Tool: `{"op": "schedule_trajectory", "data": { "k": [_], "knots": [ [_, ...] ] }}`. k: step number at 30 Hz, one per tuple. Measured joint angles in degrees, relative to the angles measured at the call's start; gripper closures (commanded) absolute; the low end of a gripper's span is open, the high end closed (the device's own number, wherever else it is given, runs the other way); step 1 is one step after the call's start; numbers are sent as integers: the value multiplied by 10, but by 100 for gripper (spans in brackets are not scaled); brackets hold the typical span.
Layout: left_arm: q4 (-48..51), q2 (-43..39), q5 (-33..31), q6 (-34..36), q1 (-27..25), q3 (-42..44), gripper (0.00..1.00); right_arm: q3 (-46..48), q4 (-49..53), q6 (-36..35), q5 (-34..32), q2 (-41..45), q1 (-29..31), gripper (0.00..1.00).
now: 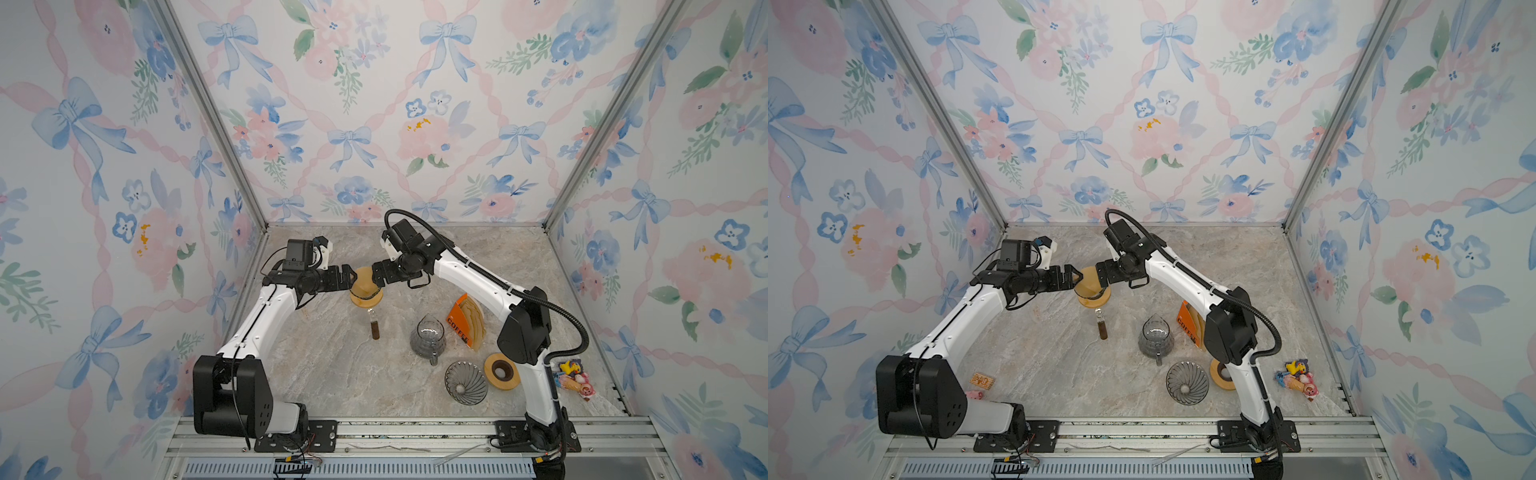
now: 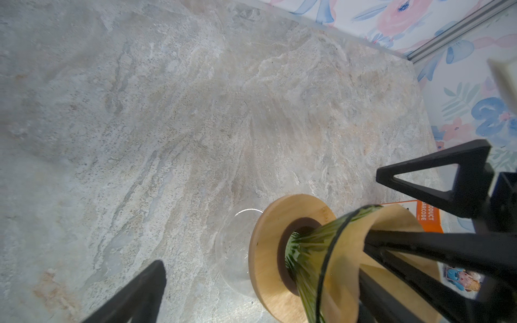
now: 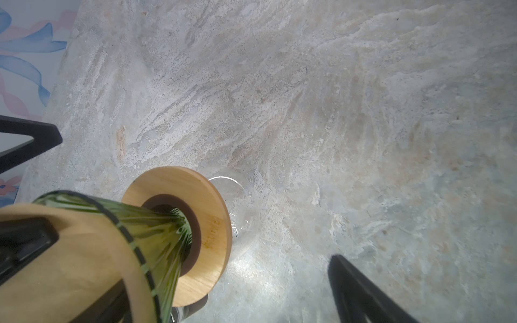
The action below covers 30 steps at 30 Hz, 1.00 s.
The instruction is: Place the coffee filter in the dripper
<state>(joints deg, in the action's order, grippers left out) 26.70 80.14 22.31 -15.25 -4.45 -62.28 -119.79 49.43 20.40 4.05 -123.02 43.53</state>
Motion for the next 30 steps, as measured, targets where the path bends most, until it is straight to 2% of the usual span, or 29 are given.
{"op": "schedule_trajectory", "data": {
  "k": [30],
  "knots": [
    [0, 22, 0, 0, 0, 4, 2, 18, -22, 4, 16, 3, -11, 4]
  ]
}}
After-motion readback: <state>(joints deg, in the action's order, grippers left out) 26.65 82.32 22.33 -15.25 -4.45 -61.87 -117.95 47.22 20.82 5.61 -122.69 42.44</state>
